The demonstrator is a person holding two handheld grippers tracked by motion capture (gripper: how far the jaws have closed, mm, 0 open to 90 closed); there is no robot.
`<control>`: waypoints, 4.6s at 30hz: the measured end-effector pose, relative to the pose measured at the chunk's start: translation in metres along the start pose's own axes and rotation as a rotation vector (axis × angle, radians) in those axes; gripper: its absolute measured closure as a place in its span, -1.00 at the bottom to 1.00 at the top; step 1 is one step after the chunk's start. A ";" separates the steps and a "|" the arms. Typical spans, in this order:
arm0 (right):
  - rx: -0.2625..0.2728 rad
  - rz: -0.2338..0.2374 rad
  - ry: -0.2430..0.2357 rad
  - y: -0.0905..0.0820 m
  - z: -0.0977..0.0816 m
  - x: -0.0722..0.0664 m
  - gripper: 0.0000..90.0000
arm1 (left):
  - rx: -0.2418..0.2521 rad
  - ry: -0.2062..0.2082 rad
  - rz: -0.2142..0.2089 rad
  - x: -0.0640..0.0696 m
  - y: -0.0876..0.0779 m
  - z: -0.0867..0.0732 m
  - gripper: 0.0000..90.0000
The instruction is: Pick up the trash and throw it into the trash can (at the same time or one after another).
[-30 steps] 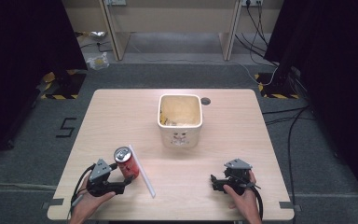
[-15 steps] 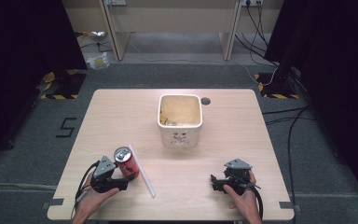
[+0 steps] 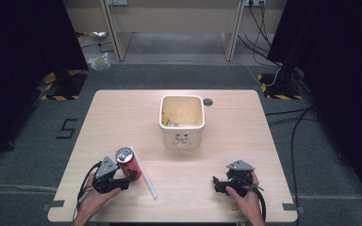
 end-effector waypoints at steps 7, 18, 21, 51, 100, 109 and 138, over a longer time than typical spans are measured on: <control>0.002 -0.001 -0.002 0.000 0.000 0.000 -0.99 | 0.004 0.014 0.002 0.000 -0.005 0.009 -0.24; 0.000 0.000 -0.002 0.000 0.000 0.000 -0.99 | 0.010 0.019 -0.015 0.002 -0.013 0.023 -0.24; 0.000 0.000 -0.002 0.000 0.000 0.000 -0.99 | 0.014 0.017 -0.027 0.003 -0.014 0.028 -0.24; 0.000 0.000 -0.002 0.000 0.000 0.000 -0.99 | 0.022 0.030 -0.086 0.012 -0.010 0.072 -0.24; 0.000 0.000 -0.003 0.000 0.000 0.000 -0.99 | 0.084 0.082 -0.176 0.036 0.002 0.176 -0.24; 0.000 0.000 -0.003 0.000 0.000 0.000 -0.99 | 0.082 0.081 -0.175 0.040 0.014 0.189 -0.24; 0.001 0.001 -0.002 0.000 0.000 0.000 -1.00 | 0.045 0.062 -0.188 0.050 0.064 0.218 -0.25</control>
Point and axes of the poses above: each handheld gripper's, and its own axes: y roughly forward along the jaws, z roughly out of its top, x roughly to its right, the point moved 1 cm from there along y, roughly forward along the jaws, and after that the axes turned 12 degrees about -y, right-handed, at the moved point
